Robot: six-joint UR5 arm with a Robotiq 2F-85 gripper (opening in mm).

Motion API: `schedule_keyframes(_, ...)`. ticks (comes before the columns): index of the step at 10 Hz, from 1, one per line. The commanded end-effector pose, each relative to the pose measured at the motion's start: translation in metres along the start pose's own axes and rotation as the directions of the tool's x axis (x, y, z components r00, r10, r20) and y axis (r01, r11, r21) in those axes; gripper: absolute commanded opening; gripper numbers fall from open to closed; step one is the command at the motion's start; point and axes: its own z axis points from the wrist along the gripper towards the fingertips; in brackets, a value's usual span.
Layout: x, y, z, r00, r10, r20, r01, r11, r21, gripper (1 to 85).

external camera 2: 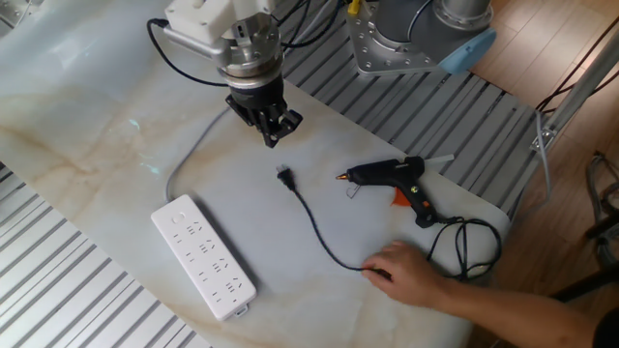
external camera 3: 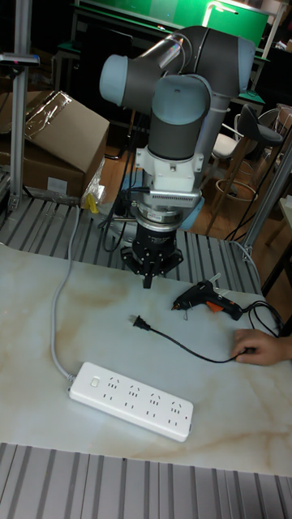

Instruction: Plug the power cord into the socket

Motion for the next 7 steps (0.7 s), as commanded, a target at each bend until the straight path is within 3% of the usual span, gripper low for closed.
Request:
schedule_keyframes(1,0.010,0.007,-0.002,0.999,0.009,-0.038,-0.010,1.000,-0.029,1.0)
schedule_keyframes(2,0.001,0.004,-0.002,1.000,0.003,-0.004,-0.003,1.000,-0.015,2.0)
schedule_keyframes(3,0.000,0.002,-0.002,1.000,0.006,0.001,-0.006,1.000,-0.010,3.3)
schedule_keyframes(4,-0.015,0.015,0.006,1.000,0.000,0.002,0.000,1.000,-0.029,8.7)
schedule_keyframes(5,-0.031,0.021,0.018,0.999,-0.036,0.013,0.037,0.999,-0.026,16.3)
schedule_keyframes(7,-0.058,0.033,0.052,0.997,-0.054,0.058,0.057,0.998,-0.041,18.3)
